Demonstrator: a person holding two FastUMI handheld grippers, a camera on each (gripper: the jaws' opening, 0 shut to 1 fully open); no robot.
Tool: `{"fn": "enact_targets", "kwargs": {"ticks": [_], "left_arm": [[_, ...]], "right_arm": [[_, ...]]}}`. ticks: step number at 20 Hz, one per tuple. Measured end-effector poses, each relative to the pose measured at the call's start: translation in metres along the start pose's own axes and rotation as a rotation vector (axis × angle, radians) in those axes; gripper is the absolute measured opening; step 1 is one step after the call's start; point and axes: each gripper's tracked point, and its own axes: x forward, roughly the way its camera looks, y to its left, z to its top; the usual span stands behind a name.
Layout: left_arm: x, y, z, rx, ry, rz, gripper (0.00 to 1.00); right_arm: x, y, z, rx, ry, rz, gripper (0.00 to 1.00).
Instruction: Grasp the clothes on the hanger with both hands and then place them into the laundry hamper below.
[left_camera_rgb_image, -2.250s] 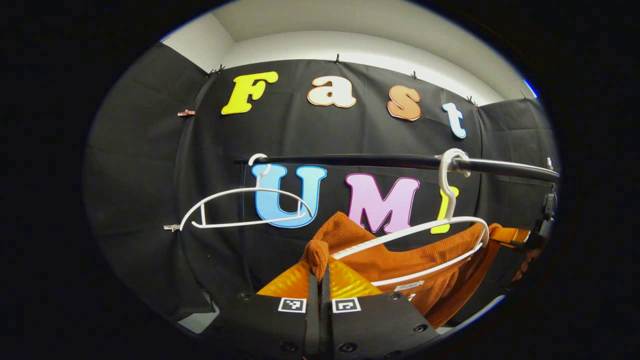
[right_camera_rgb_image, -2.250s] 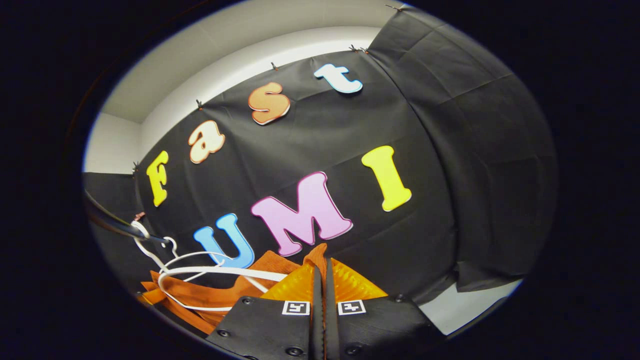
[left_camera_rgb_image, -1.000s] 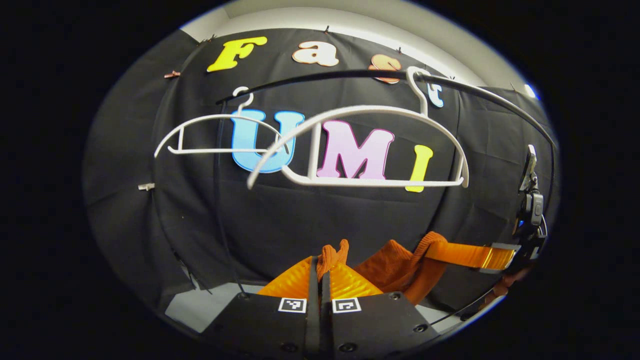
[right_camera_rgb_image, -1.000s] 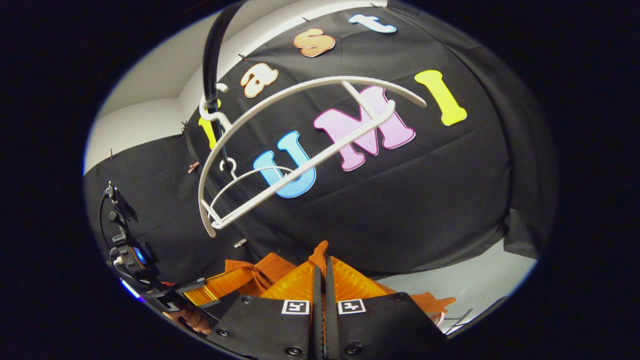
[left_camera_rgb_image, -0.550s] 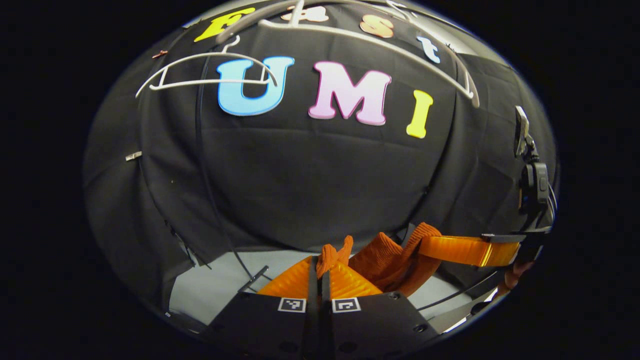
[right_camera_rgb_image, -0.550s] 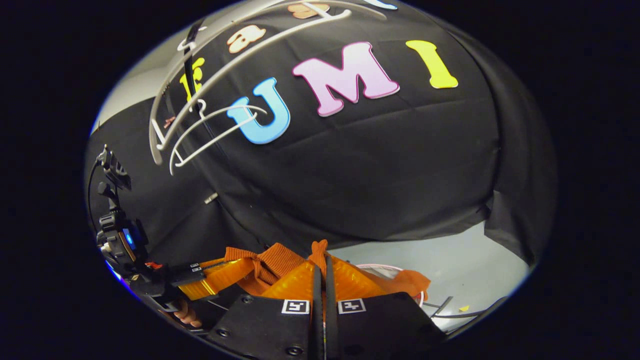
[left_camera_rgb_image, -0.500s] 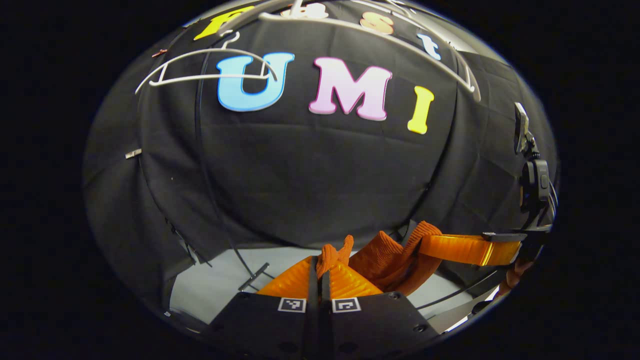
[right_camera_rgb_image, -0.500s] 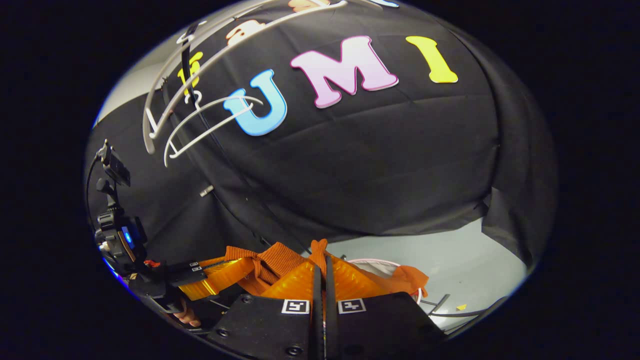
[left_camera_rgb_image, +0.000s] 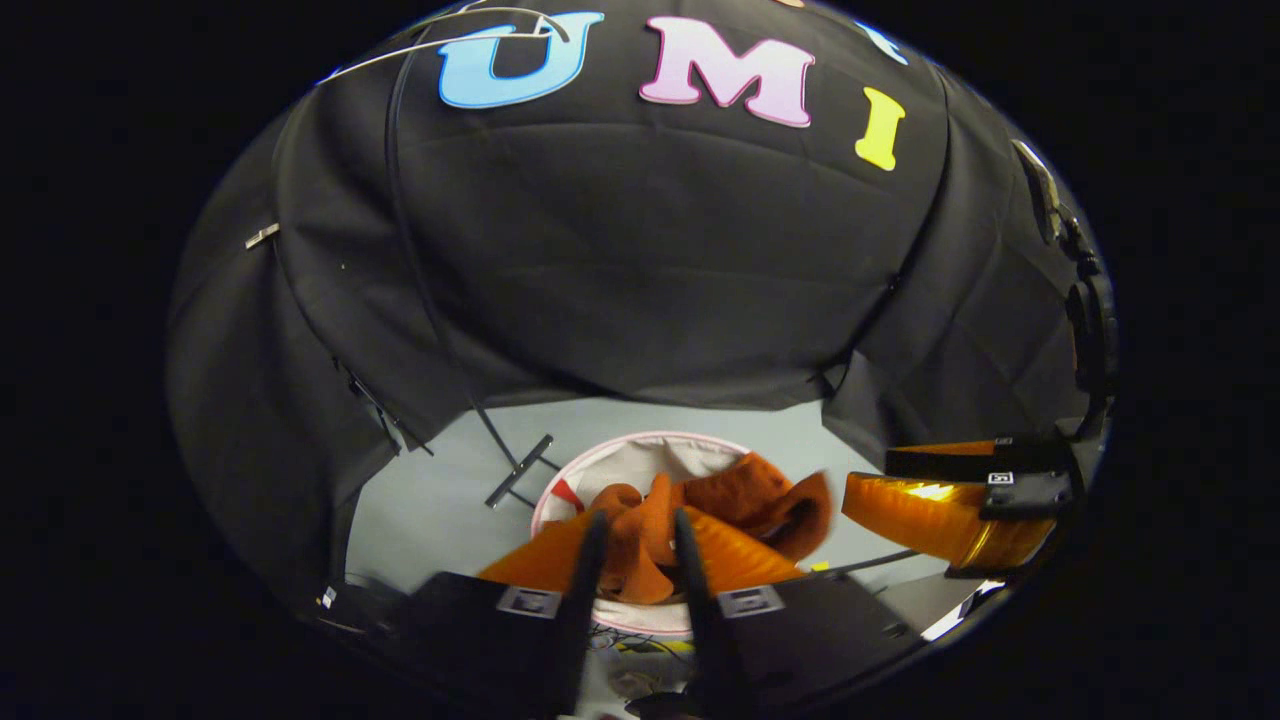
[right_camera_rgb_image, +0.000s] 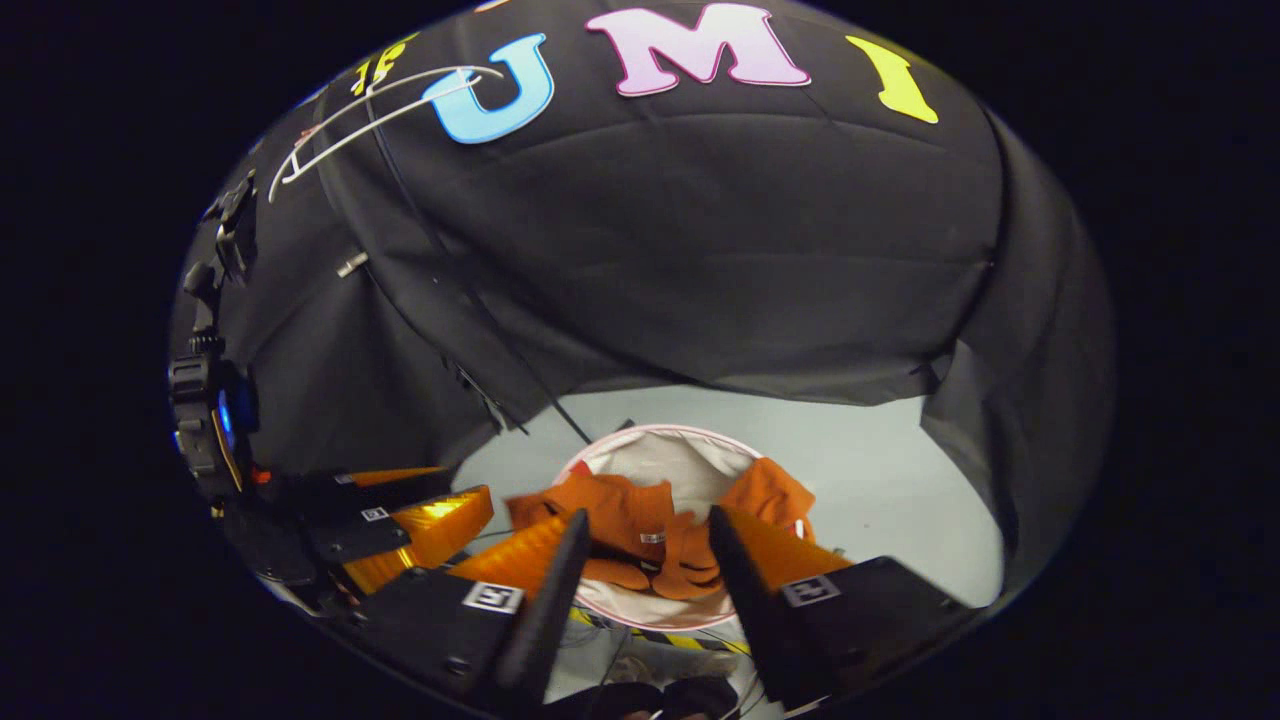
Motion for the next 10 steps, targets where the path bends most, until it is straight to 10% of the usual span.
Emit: {"fn": "enact_targets", "kwargs": {"ticks": [2, 10], "left_arm": [[0.003, 0.003, -0.010, 0.009, 0.016, 0.010, 0.99], [-0.021, 0.000, -0.002, 0.005, -0.040, -0.014, 0.95]], "right_arm": [[0.001, -0.012, -0.014, -0.015, 0.031, -0.061, 1.00], [-0.017, -0.028, -0.028, 0.021, 0.024, -0.130, 0.99]]}}
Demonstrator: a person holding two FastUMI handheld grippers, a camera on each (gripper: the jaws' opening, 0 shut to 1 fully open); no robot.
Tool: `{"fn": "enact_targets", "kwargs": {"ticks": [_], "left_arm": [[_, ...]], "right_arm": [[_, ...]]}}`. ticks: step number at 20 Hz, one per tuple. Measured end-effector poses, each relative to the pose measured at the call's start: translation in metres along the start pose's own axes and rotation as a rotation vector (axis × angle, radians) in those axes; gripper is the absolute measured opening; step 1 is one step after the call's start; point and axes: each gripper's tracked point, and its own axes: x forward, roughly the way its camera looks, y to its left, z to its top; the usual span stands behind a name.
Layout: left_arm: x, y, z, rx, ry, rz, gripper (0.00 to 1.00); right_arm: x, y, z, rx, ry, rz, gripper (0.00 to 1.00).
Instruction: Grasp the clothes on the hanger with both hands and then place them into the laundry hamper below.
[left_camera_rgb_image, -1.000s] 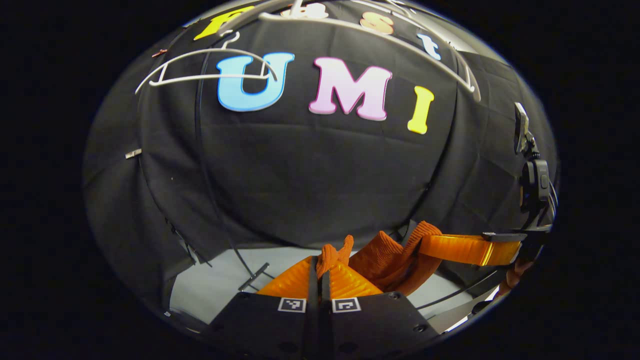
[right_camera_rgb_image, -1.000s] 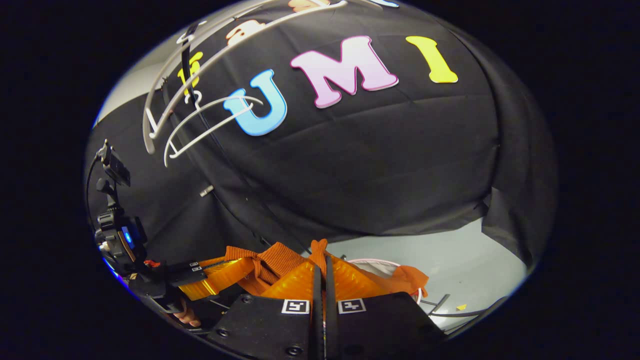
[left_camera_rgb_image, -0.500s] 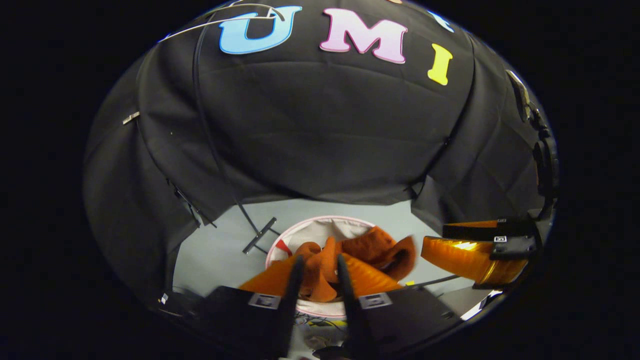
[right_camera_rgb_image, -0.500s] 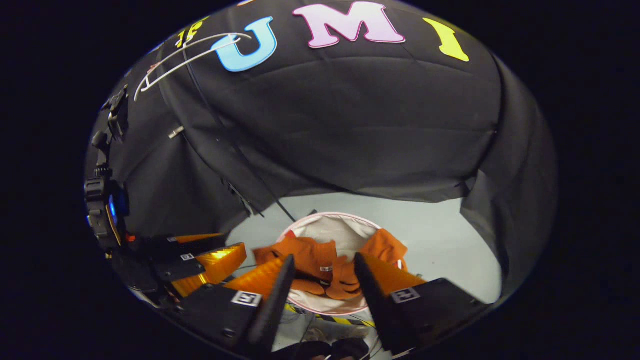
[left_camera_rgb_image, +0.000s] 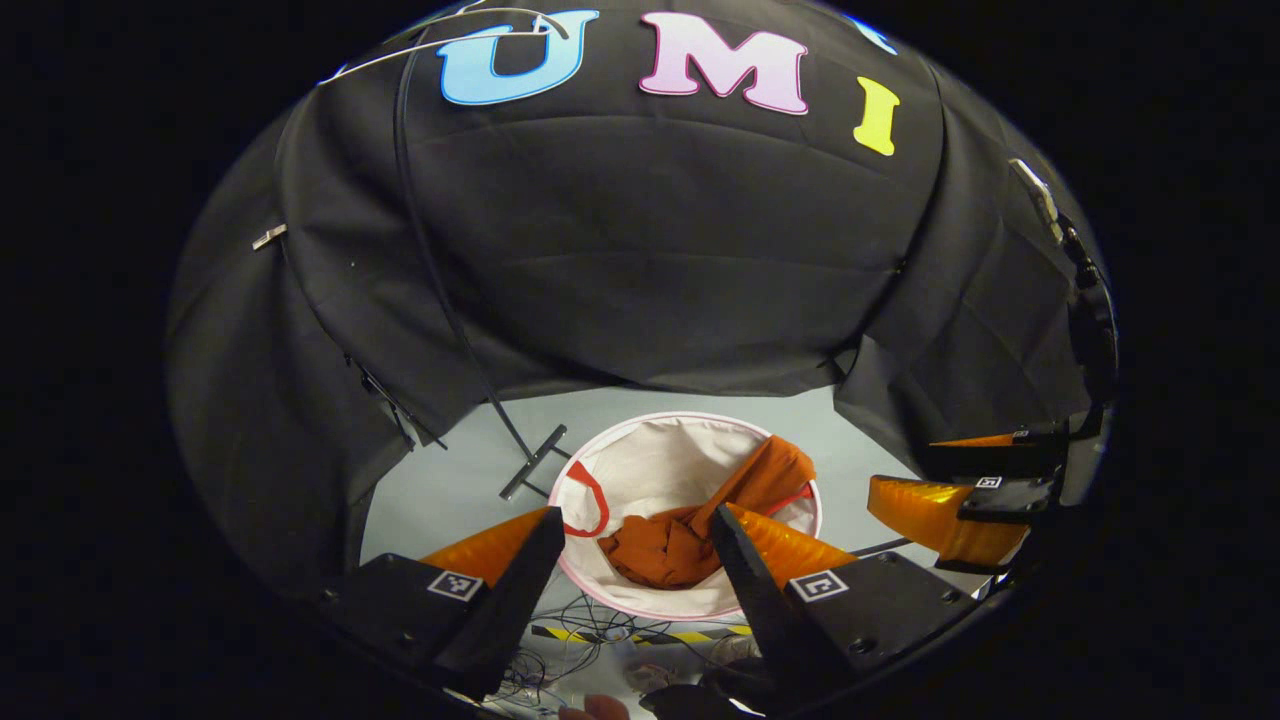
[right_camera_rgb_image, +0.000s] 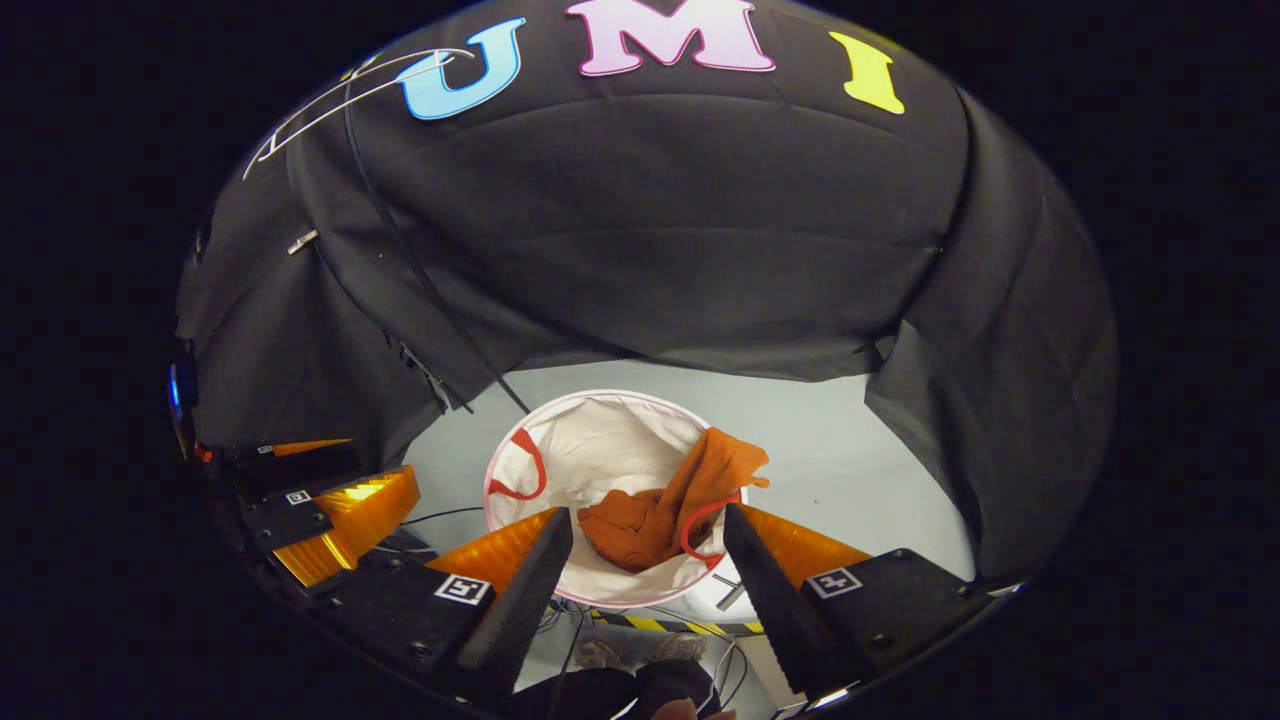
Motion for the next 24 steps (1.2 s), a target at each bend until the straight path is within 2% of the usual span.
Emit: {"fn": "enact_targets", "kwargs": {"ticks": [4, 9, 12, 16, 21, 24], "left_arm": [[-0.030, 0.004, 0.020, -0.007, -0.074, -0.006, 0.95], [-0.084, 0.006, 0.053, 0.001, -0.197, -0.013, 0.95], [-0.121, 0.008, 0.070, 0.002, -0.273, -0.020, 0.95], [-0.178, 0.009, 0.100, 0.002, -0.394, -0.040, 0.95], [-0.251, 0.010, 0.143, -0.001, -0.552, -0.054, 0.96], [-0.294, 0.003, 0.163, 0.012, -0.652, -0.059, 0.95]], "right_arm": [[-0.026, 0.003, 0.017, 0.001, -0.066, -0.008, 0.98], [-0.079, 0.014, 0.052, 0.001, -0.206, -0.020, 0.98], [-0.118, 0.019, 0.076, -0.014, -0.303, -0.035, 0.98], [-0.180, 0.028, 0.107, 0.030, -0.431, -0.046, 0.98], [-0.258, 0.028, 0.145, 0.062, -0.592, -0.092, 0.98], [-0.303, 0.030, 0.164, 0.039, -0.696, -0.126, 0.98]]}}
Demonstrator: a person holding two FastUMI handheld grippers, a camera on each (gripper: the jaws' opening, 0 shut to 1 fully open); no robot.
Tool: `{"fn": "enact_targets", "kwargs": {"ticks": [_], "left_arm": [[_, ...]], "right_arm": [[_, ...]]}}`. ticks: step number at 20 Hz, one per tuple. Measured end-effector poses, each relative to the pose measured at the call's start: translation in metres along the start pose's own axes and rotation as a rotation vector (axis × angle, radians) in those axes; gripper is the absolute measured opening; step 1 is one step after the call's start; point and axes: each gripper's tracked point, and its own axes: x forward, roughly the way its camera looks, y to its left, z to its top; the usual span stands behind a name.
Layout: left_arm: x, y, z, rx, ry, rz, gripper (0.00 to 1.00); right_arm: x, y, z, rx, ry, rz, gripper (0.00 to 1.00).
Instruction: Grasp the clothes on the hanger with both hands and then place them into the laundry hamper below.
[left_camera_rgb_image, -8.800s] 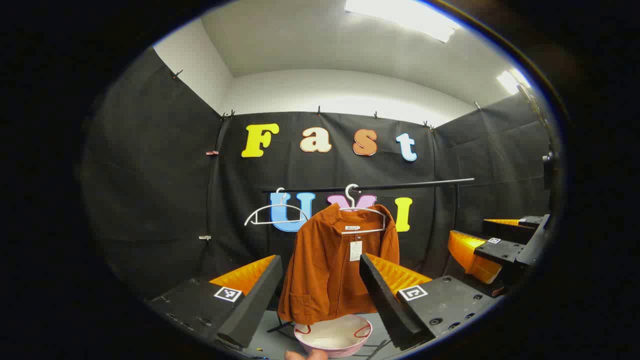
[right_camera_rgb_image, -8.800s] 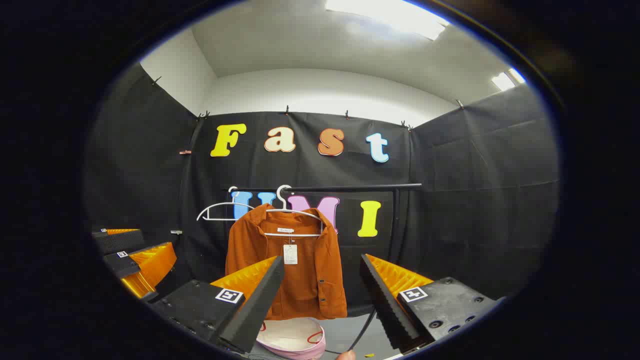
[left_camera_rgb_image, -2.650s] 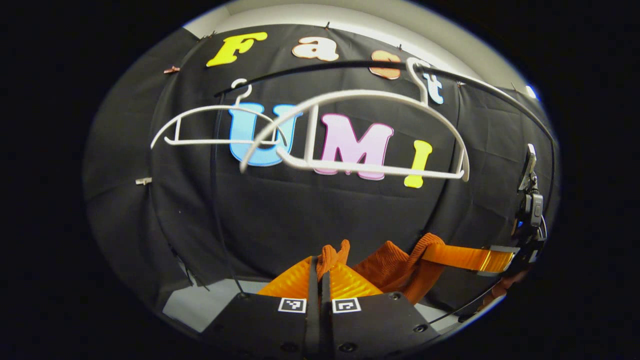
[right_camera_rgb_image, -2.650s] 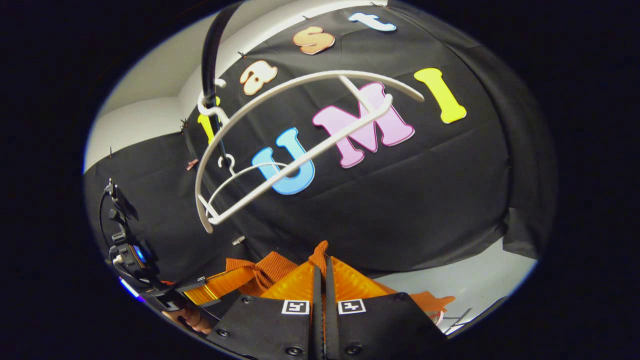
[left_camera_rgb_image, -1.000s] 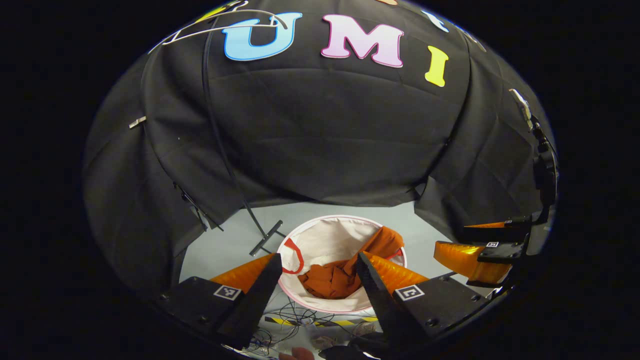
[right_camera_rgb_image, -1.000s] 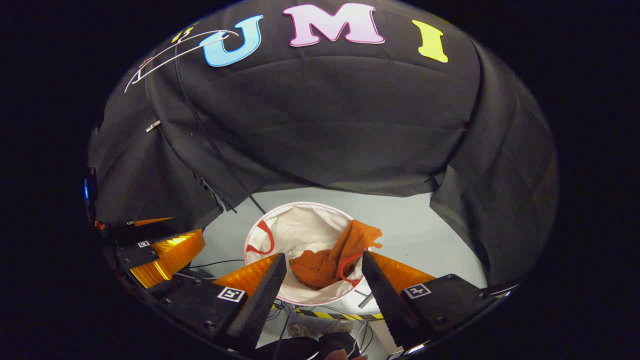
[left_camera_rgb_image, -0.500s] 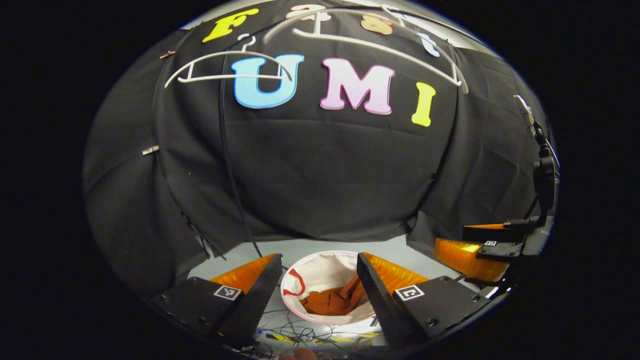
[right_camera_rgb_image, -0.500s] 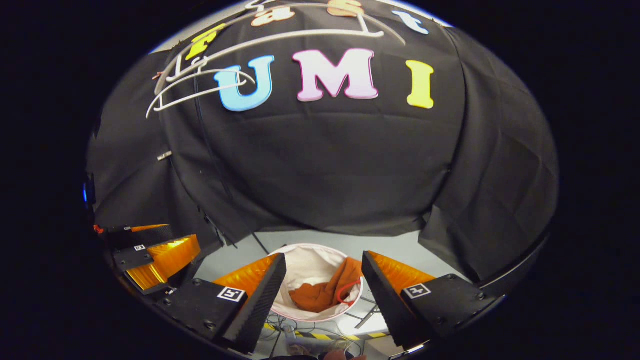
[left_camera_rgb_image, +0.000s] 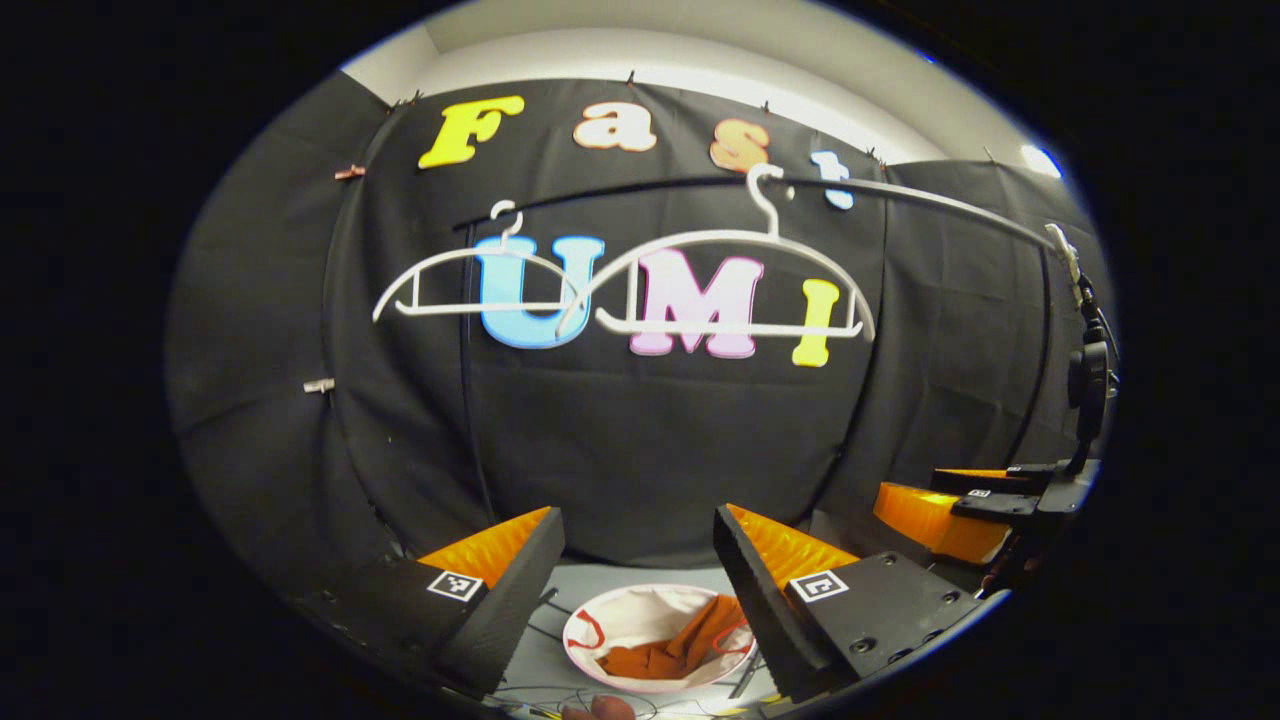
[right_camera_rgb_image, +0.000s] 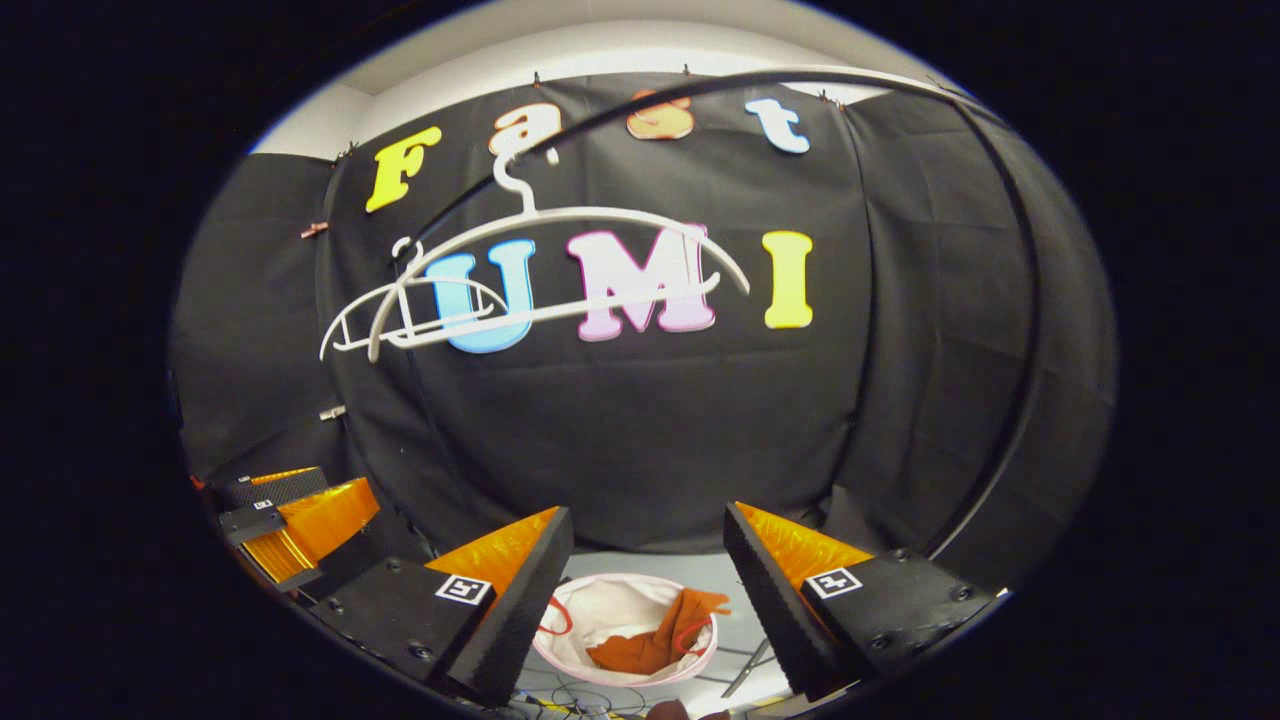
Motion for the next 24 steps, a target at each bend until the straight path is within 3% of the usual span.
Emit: {"fn": "enact_targets", "kwargs": {"ticks": [2, 3, 4, 5, 10, 12, 13, 14, 24], "left_arm": [[-0.011, -0.005, 0.024, -0.001, -0.042, -0.007, 0.98], [-0.018, -0.009, 0.035, -0.003, -0.057, -0.013, 0.92], [-0.025, -0.015, 0.045, -0.002, -0.076, -0.017, 0.95], [-0.032, -0.018, 0.054, 0.003, -0.096, -0.017, 0.92], [-0.068, -0.046, 0.077, 0.066, -0.145, 0.004, 0.92], [-0.084, -0.057, 0.082, 0.077, -0.163, 0.025, 0.99], [-0.092, -0.062, 0.088, 0.078, -0.177, 0.031, 0.99], [-0.099, -0.067, 0.090, 0.075, -0.191, 0.034, 0.92], [-0.141, -0.096, 0.100, 0.084, -0.235, 0.115, 0.95]], "right_arm": [[-0.016, 0.004, 0.024, -0.030, -0.059, -0.003, 0.98], [-0.024, 0.005, 0.037, -0.036, -0.087, 0.000, 0.98], [-0.032, 0.006, 0.049, -0.038, -0.115, 0.005, 0.98], [-0.040, 0.004, 0.060, -0.039, -0.141, 0.004, 0.98], [-0.080, -0.019, 0.102, -0.046, -0.227, 0.003, 0.98], [-0.095, -0.026, 0.108, -0.051, -0.245, 0.012, 0.98], [-0.103, -0.029, 0.109, -0.053, -0.249, 0.019, 0.98], [-0.110, -0.033, 0.110, -0.054, -0.255, 0.026, 1.00], [-0.139, -0.050, 0.129, -0.091, -0.342, 0.101, 0.98]]}}
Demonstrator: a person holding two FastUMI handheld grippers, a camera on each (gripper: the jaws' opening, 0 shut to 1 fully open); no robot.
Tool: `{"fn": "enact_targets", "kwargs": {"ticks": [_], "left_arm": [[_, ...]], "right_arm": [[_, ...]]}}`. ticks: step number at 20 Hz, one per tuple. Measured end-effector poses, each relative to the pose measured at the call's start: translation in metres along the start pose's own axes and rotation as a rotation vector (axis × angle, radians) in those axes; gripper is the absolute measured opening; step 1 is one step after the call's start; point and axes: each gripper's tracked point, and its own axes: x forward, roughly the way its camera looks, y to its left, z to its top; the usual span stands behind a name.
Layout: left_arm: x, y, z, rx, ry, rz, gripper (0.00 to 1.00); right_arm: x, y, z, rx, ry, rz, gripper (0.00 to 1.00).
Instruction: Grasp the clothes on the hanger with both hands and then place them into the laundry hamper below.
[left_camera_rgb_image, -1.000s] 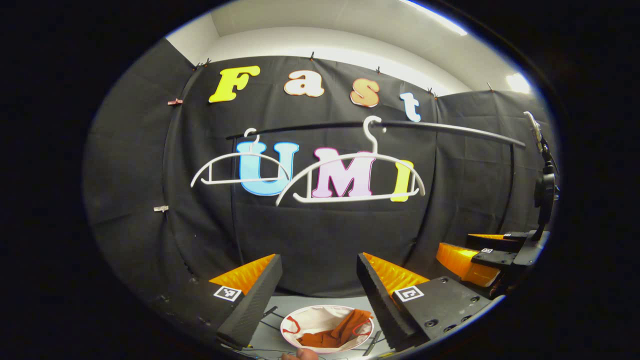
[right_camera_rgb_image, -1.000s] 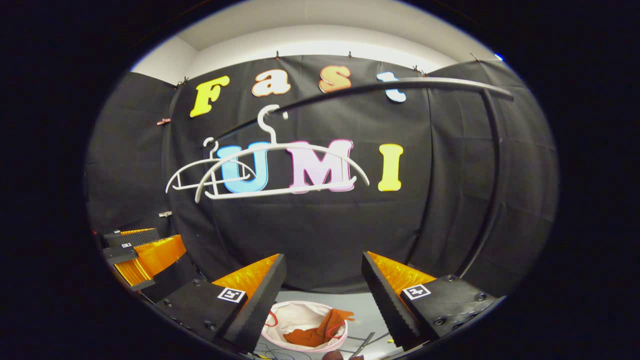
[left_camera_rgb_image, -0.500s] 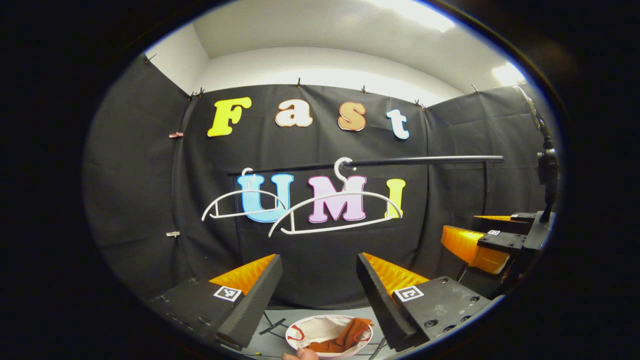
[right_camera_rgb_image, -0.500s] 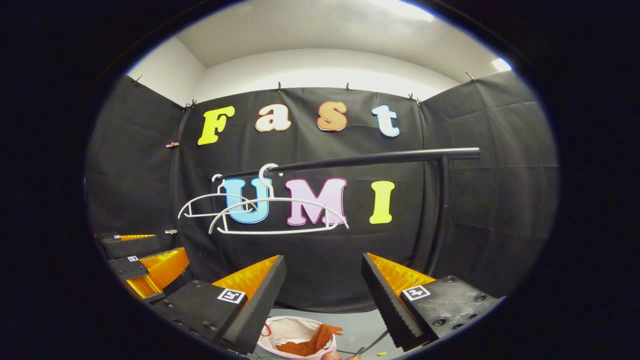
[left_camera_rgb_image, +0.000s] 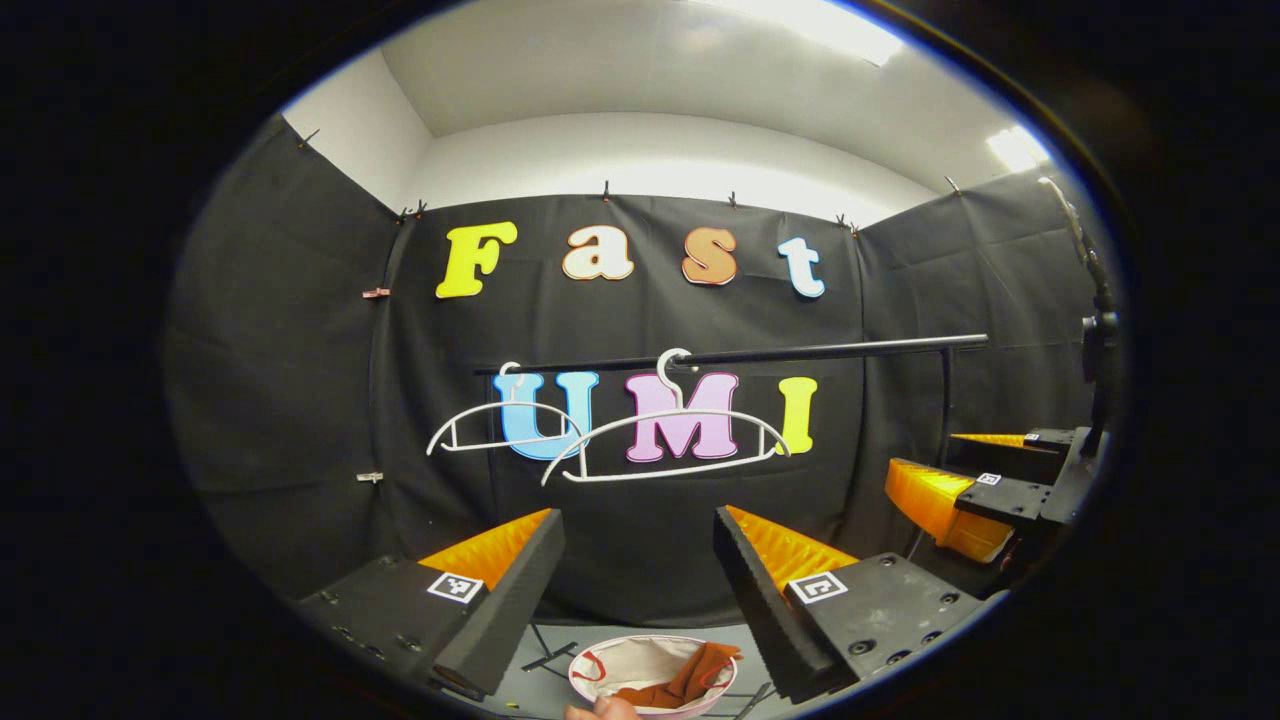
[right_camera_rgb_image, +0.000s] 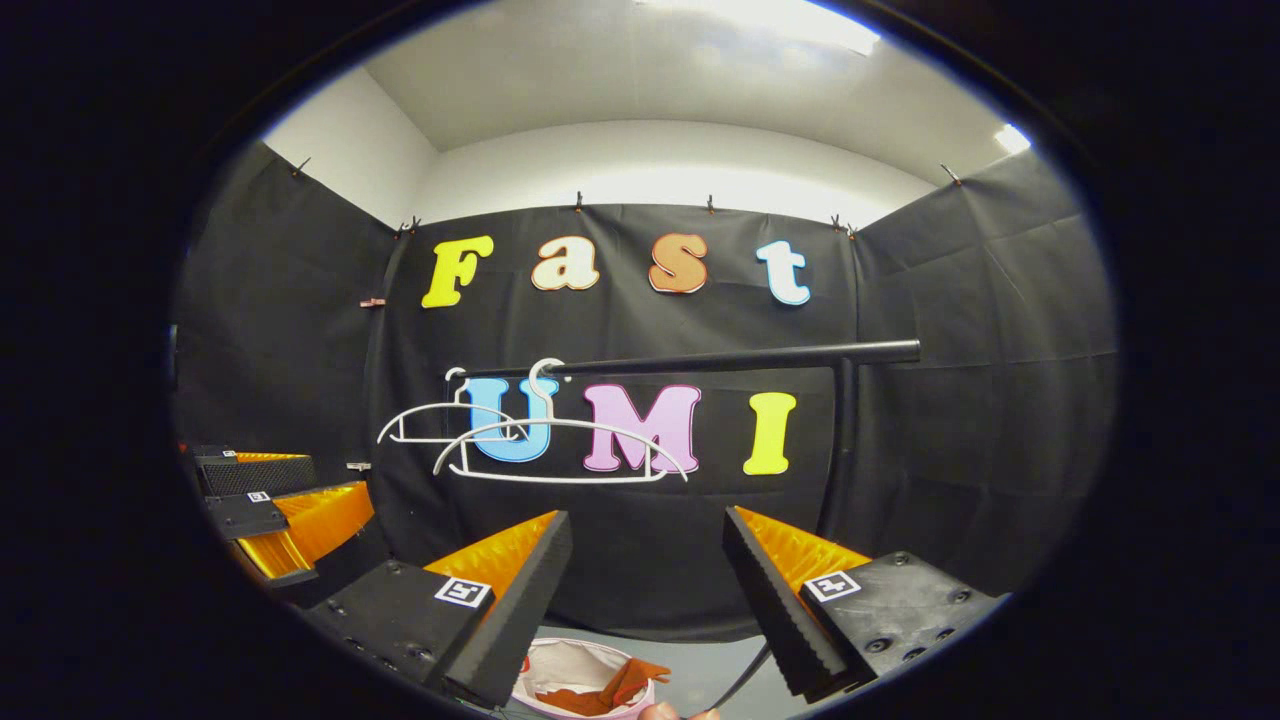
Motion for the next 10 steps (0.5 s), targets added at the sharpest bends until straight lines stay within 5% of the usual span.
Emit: {"fn": "enact_targets", "kwargs": {"ticks": [10], "left_arm": [[-0.0078, -0.0042, -0.0023, -0.005, 0.000, 0.025, 0.92]], "right_arm": [[-0.0005, -0.0082, 0.0002, -0.009, -0.023, -0.012, 0.98]]}}
